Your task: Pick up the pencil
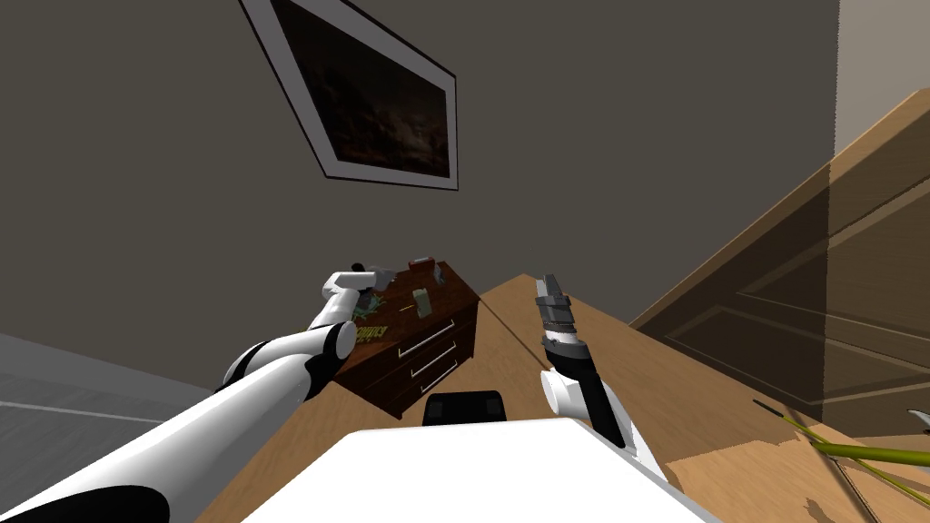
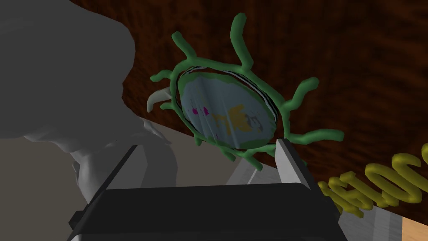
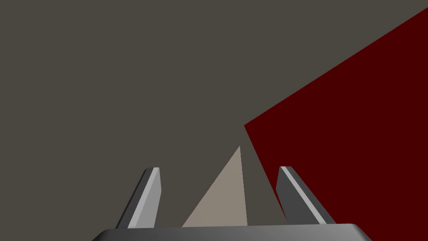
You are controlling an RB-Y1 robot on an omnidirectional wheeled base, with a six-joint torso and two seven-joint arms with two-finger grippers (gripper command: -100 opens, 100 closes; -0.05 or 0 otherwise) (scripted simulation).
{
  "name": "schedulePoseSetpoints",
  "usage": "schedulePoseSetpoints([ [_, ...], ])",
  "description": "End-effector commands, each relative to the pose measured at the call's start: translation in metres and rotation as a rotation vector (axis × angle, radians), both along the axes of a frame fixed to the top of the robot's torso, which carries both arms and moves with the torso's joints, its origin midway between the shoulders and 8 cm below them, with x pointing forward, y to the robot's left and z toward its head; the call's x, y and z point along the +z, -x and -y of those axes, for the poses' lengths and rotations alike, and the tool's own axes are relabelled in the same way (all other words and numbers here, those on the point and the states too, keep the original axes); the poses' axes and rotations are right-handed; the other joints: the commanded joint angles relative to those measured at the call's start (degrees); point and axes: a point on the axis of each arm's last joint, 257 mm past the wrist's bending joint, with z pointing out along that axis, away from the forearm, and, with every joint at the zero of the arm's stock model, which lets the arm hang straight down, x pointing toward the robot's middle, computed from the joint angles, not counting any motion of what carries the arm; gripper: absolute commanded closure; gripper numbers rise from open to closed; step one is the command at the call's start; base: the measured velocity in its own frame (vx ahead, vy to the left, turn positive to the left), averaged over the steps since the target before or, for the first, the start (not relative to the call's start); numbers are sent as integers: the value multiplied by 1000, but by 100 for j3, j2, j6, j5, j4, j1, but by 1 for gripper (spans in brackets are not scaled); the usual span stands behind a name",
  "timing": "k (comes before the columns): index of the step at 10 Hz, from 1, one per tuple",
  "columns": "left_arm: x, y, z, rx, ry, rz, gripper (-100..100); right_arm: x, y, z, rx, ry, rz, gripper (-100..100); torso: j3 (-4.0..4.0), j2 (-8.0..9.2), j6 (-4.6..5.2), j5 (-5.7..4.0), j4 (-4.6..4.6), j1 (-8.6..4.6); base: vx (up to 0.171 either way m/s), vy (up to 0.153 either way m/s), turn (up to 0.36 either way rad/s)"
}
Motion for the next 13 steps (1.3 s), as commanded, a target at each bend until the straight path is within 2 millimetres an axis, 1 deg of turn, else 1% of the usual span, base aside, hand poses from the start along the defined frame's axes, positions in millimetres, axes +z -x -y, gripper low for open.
schedulePoseSetpoints([
  [1,-6,3,2,5,14,-21,-100,0,0,0,0,0,0,0,0,0,0,0,0,0,26,-37,4],
  [2,-12,11,10,22,66,-64,-100,0,0,0,0,0,0,0,3,5,0,2,1,12,34,-87,1],
  [3,-18,16,11,24,74,-81,-100,0,0,0,0,0,0,0,3,4,1,0,1,-3,53,-86,12],
  [4,-27,24,21,35,125,-123,-100,0,0,0,0,0,0,0,0,-1,0,-1,0,-3,74,-113,7],
  [5,-29,28,23,39,132,-137,-100,0,0,0,0,0,0,0,-5,-8,2,-3,-1,-15,61,-95,8],
  [6,-31,34,33,47,179,-172,-100,0,0,0,0,0,0,0,-4,-6,1,-3,-1,-9,51,-82,6],
  [7,-33,36,34,48,182,-179,-100,0,0,0,0,0,0,0,-2,-3,1,-2,0,-5,59,-82,4],
  [9,-37,39,35,49,187,-190,-100,0,0,0,0,0,0,0,1,2,0,1,0,11,21,-19,1],
  [10,-40,46,47,55,235,-229,-100,0,0,0,0,0,0,0,6,12,-1,6,2,26,32,-48,1],
  [11,-43,48,48,56,238,-238,-100,0,0,0,0,0,0,0,4,7,-1,4,2,14,43,-62,11],
  [12,-45,56,60,59,283,-276,-100,0,0,0,0,0,0,0,2,3,0,1,1,8,68,-75,5],
  [13,-48,58,61,60,286,-284,-100,0,0,0,0,0,0,0,-3,-5,0,0,-1,1,57,-69,5],
])
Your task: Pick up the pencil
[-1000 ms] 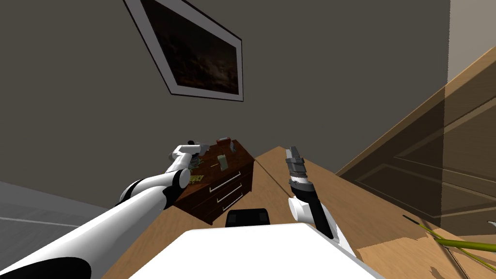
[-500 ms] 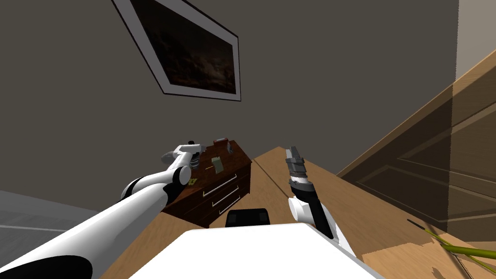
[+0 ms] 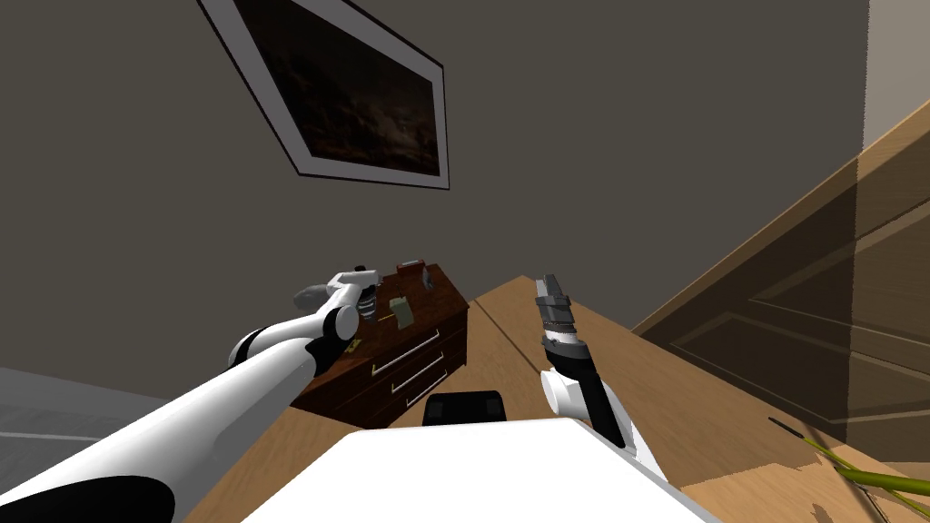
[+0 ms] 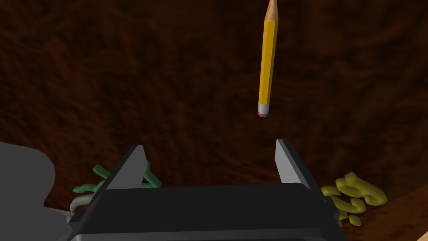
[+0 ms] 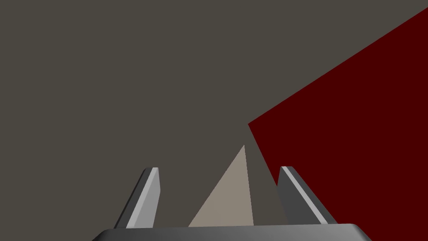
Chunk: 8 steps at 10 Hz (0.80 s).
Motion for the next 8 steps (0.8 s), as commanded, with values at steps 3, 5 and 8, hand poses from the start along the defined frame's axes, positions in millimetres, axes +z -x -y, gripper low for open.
schedulePoseSetpoints([
  [3,-8,22,38,-1,121,-111,-100,0,0,0,0,0,0,0,-3,-6,2,-3,-1,-13,73,-95,8],
  [5,-8,22,38,-1,122,-113,-100,0,0,0,0,0,0,0,-2,-2,-1,1,-2,2,38,-35,1],
  [8,-9,29,52,-6,162,-149,-100,0,0,0,0,0,0,0,10,16,-2,6,4,25,22,-8,1],
])
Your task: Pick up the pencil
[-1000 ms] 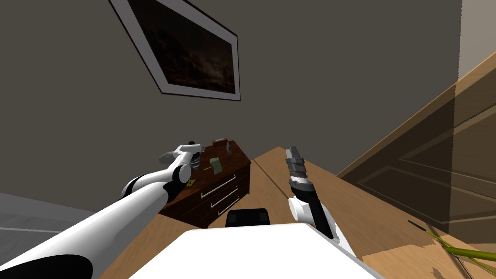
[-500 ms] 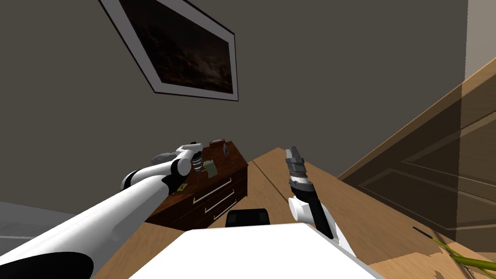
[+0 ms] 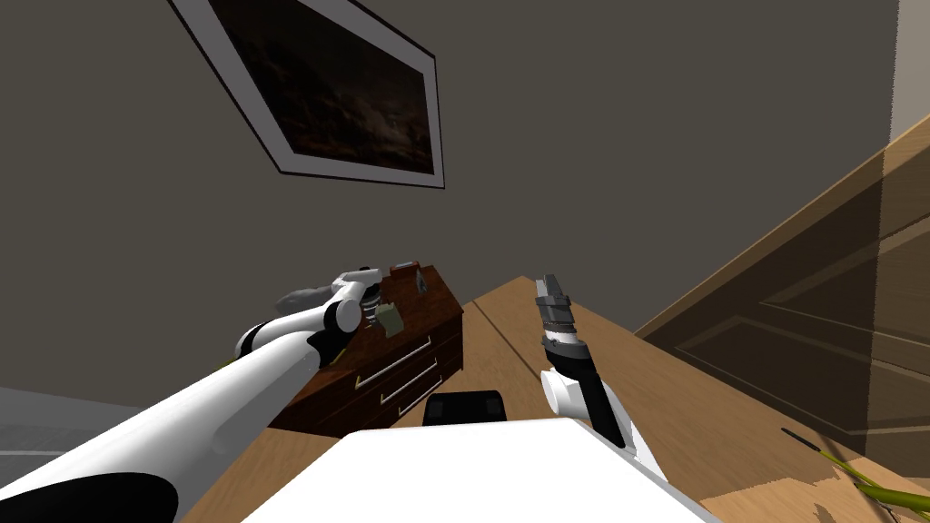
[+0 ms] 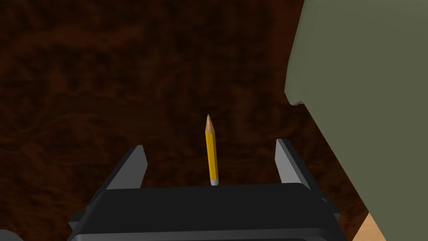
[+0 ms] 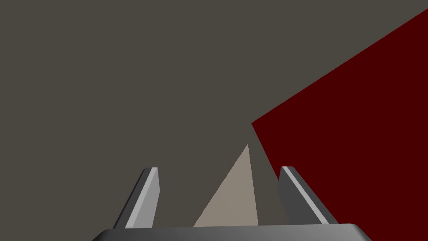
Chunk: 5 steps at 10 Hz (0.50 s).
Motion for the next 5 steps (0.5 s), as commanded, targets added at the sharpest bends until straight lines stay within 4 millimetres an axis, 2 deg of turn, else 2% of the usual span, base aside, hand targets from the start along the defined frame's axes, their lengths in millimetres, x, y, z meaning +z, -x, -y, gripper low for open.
schedulePoseSetpoints([
  [1,-1,2,4,-2,12,-12,-100,0,0,0,0,0,0,0,0,0,0,0,0,0,41,-24,4],
  [2,0,2,3,-1,9,-10,-100,0,0,0,0,0,0,0,-1,0,0,0,0,-1,14,-10,1],
  [3,0,2,3,-2,10,-10,0,0,0,0,0,0,0,0,3,7,0,1,1,4,0,0,0],
  [4,-15,5,5,-5,9,-10,-100,0,0,0,0,0,0,0,6,12,-1,2,2,7,15,4,22],
  [5,-7,-4,1,-4,-4,18,-100,0,0,0,0,0,0,0,5,11,-2,4,1,11,16,6,16],
])
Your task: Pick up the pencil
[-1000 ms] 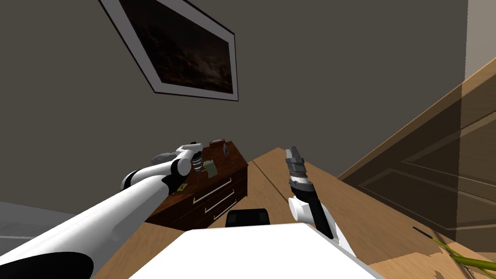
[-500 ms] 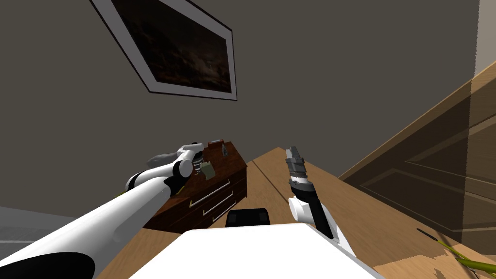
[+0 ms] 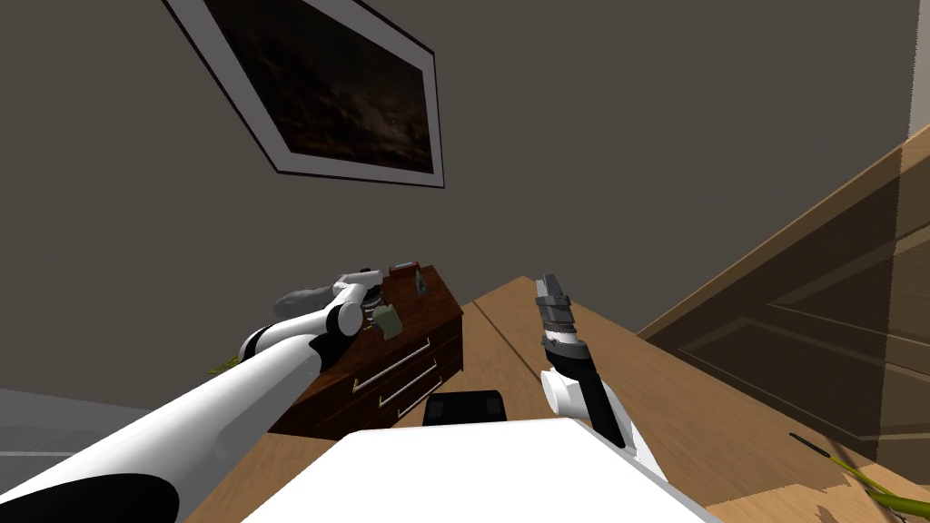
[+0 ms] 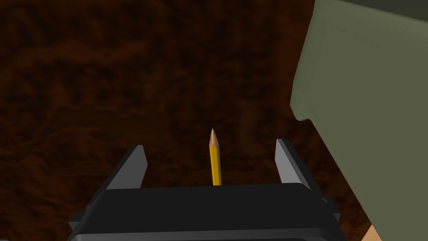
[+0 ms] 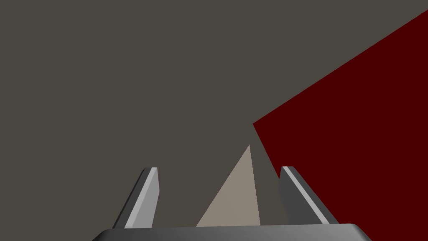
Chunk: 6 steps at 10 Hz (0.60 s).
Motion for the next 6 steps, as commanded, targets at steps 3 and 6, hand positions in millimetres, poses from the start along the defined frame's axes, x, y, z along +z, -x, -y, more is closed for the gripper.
schedulePoseSetpoints([
  [3,-16,5,4,-3,5,-11,-100,0,0,0,0,0,0,0,2,4,0,0,0,-2,5,2,4],
  [6,-13,4,1,-2,4,-9,100,0,0,0,0,0,0,0,3,5,0,0,1,-2,0,0,0],
])
